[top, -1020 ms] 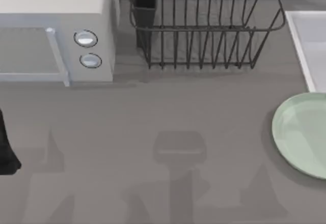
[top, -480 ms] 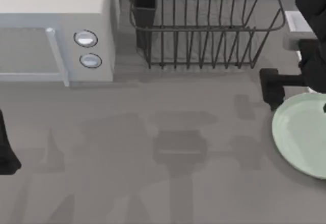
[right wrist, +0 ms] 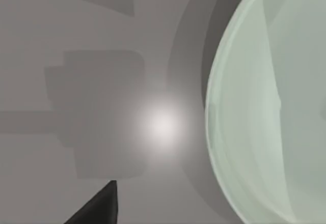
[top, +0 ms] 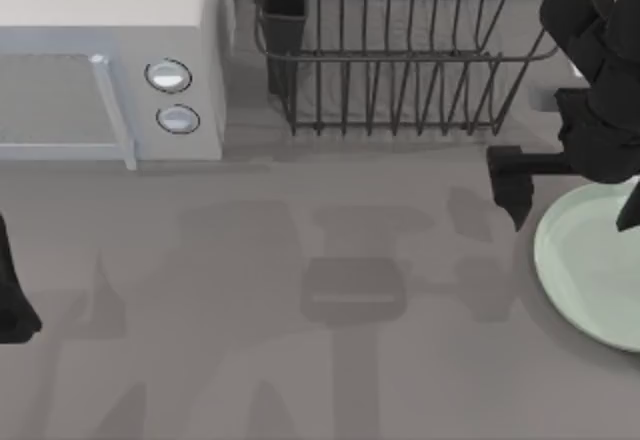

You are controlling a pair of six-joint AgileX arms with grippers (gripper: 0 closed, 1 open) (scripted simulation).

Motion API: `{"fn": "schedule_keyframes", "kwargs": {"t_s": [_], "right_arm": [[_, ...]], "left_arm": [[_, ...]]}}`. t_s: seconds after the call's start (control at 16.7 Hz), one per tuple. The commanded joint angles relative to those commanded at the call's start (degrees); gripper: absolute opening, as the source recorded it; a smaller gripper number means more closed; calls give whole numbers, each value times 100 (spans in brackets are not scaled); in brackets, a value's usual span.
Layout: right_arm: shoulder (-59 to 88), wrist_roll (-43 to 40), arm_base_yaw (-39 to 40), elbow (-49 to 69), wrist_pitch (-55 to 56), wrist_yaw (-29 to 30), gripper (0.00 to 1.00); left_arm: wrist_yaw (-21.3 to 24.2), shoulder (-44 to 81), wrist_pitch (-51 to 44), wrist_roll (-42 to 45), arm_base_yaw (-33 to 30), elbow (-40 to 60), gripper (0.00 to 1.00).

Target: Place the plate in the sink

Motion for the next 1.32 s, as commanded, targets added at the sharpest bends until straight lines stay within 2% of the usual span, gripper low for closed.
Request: {"fn": "schedule_keyframes", "kwargs": {"t_s": [0.24,0.66,1.02,1.32], "right_arm": [[102,-1,-24,-176,237,0,100],[780,23,9,-1118,1958,5,100],[882,26,13,-1263,2145,5,100],[882,26,13,-1263,2145,5,62]], "left_arm": [[0,0,0,0,0,0,100],[0,0,0,0,0,0,100],[0,0,0,0,0,0,100],[0,0,0,0,0,0,100]]}}
